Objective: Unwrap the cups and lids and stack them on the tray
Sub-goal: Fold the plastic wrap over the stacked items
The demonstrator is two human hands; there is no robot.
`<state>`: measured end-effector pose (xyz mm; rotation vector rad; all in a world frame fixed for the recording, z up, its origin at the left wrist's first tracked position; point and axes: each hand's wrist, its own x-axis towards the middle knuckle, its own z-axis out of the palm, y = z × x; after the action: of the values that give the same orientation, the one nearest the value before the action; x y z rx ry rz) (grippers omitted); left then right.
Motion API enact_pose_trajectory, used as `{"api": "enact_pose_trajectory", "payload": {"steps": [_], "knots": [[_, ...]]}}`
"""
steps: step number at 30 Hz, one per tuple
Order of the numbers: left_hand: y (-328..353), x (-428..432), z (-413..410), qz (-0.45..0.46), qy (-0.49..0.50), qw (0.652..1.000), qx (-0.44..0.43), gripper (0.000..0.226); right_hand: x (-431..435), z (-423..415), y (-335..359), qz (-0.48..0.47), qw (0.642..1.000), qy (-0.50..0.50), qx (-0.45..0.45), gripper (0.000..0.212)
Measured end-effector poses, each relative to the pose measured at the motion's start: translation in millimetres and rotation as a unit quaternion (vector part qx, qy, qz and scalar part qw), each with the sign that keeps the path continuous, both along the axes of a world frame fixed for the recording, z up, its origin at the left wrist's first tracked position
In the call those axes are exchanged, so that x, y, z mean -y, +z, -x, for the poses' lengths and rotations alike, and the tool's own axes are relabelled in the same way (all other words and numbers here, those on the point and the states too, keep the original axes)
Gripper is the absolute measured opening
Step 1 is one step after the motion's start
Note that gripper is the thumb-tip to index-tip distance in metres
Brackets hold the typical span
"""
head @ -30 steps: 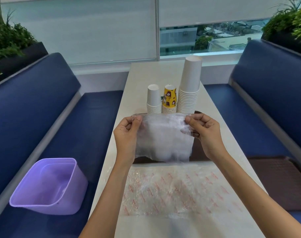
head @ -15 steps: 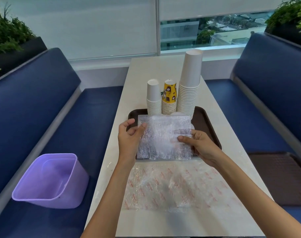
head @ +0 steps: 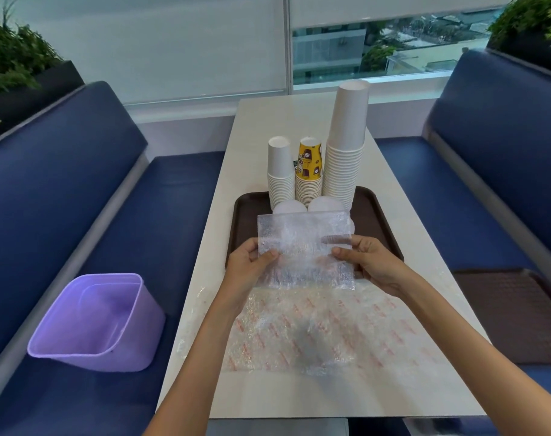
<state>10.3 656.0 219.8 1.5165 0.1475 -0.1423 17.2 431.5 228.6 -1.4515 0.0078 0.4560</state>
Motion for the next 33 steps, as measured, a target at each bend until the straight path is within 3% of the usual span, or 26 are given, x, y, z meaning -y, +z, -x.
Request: {"api": "enact_pose_trajectory", "payload": {"steps": [5, 9, 13, 15, 18, 21, 24, 27, 30, 33], "knots": [[0, -1, 1, -0.006, -0.006, 0.999, 0.040, 0.018, 8, -2, -2, -0.004, 1.000, 0.011, 0.003, 0.023], [-3, -4, 1, -0.011, -0.004, 0.999, 0.040, 0.031, 11, -1, -4, -0.071, 0.996, -0.036, -0.031, 0.047], [-5, -4, 2, -0.048, 0.006, 0.998, 0.048, 0.039, 9, 0, -10, -0.130, 0.986, -0.052, -0.092, 0.035], [-5, -2, 3, -0.054, 0.005, 0.997, 0.047, 0.038, 9, 1, -15, -0.102, 0.987, -0.039, -0.119, 0.043], [-6, -2, 5, -0.051, -0.012, 0.997, 0.049, 0.036, 8, 3, -19, -0.038, 0.995, -0.021, -0.088, 0.029], [-9, -4, 6, -0.042, -0.021, 0.998, 0.046, 0.034, 9, 3, -22, 0.009, 0.998, -0.026, -0.055, 0.029], [-7, -6, 10, 0.037, -0.030, 0.998, 0.040, 0.017, 9, 3, -20, 0.048, 0.998, -0.031, -0.035, 0.028], [-3, -11, 9, 0.122, -0.038, 0.992, 0.010, 0.034, 8, 3, -17, 0.095, 0.995, -0.015, 0.000, 0.018], [-3, -11, 6, -0.027, -0.087, 0.995, -0.047, 0.032, 4, 4, -13, 0.128, 0.991, 0.027, 0.036, 0.015], [-12, -6, 10, -0.137, -0.187, 0.972, -0.036, 0.028, -4, 2, -11, 0.146, 0.984, 0.077, 0.061, 0.016]]}}
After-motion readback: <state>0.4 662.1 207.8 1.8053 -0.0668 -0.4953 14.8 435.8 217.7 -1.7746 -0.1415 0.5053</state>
